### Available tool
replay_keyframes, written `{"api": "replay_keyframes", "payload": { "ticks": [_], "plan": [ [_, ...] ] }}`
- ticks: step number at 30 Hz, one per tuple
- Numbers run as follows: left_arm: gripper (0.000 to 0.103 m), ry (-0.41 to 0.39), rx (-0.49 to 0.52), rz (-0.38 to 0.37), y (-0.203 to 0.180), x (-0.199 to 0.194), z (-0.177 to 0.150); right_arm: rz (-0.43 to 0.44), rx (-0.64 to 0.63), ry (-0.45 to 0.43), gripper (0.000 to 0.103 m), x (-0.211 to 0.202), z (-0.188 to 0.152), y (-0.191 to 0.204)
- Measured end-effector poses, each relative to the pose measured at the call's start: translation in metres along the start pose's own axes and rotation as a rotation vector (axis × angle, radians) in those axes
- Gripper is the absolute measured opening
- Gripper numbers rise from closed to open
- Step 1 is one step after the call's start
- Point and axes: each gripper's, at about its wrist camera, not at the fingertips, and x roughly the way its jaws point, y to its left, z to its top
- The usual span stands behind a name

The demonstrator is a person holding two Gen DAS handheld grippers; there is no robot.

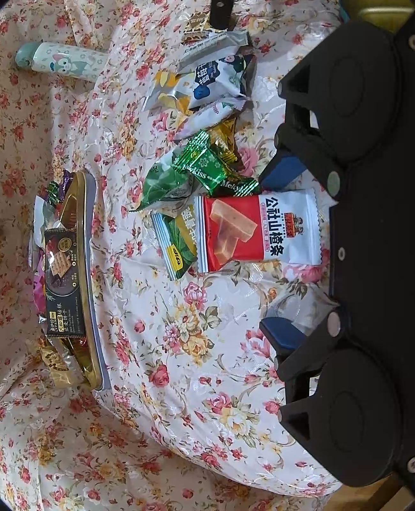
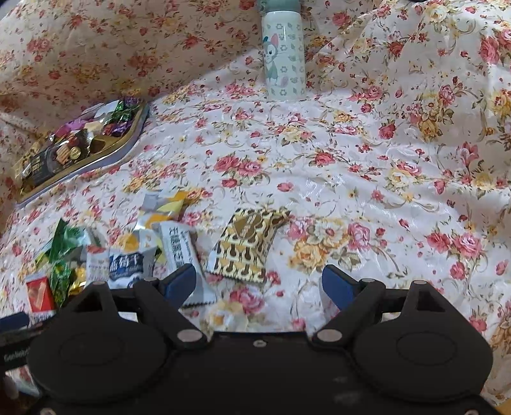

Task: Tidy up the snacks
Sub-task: 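Move left tool to the red-and-white packet while right tool approaches the brown heart-patterned packet, then close right tool on the brown heart packet while left tool closes on the red-and-white packet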

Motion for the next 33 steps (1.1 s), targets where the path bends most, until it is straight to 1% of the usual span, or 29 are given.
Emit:
{"api": "replay_keyframes", "payload": {
  "ticks": [4,7,12,16,22,25,27,28,29,30,33],
  "plan": [
    [0.094,-0.013,0.003,0.001,0.000,0.001,-0.002,-0.008,0.010,-0.005,0.084,0.008,0.007,0.002],
    [0.095,-0.023,0.007,0.002,0.000,0.001,-0.003,-0.018,0.013,-0.014,0.083,0.014,0.011,0.005],
    [0.096,-0.026,0.008,0.002,0.000,0.001,-0.003,-0.039,0.006,-0.002,0.079,0.027,0.017,0.011],
    [0.098,-0.029,0.004,0.003,0.000,0.002,-0.004,-0.065,-0.025,-0.012,0.078,0.031,0.017,0.016],
    [0.102,-0.014,-0.006,0.011,0.000,0.005,-0.001,-0.096,-0.068,-0.031,0.073,0.033,0.015,0.021],
    [0.102,-0.015,-0.013,0.018,-0.001,0.005,-0.001,-0.101,-0.082,-0.041,0.067,0.033,0.014,0.023],
    [0.102,-0.017,-0.017,0.020,-0.001,0.005,-0.001,-0.099,-0.092,-0.047,0.059,0.032,0.014,0.024],
    [0.102,-0.019,-0.019,0.020,-0.001,0.005,-0.001,-0.097,-0.097,-0.048,0.057,0.031,0.014,0.025],
    [0.101,-0.022,-0.020,0.021,-0.001,0.005,-0.002,-0.096,-0.103,-0.050,0.053,0.031,0.013,0.025],
    [0.100,-0.026,-0.020,0.020,-0.001,0.004,-0.003,-0.096,-0.110,-0.052,0.049,0.030,0.013,0.026],
    [0.091,-0.036,-0.012,0.018,-0.004,0.000,-0.004,-0.095,-0.128,-0.059,0.042,0.028,0.010,0.028]
  ]
}}
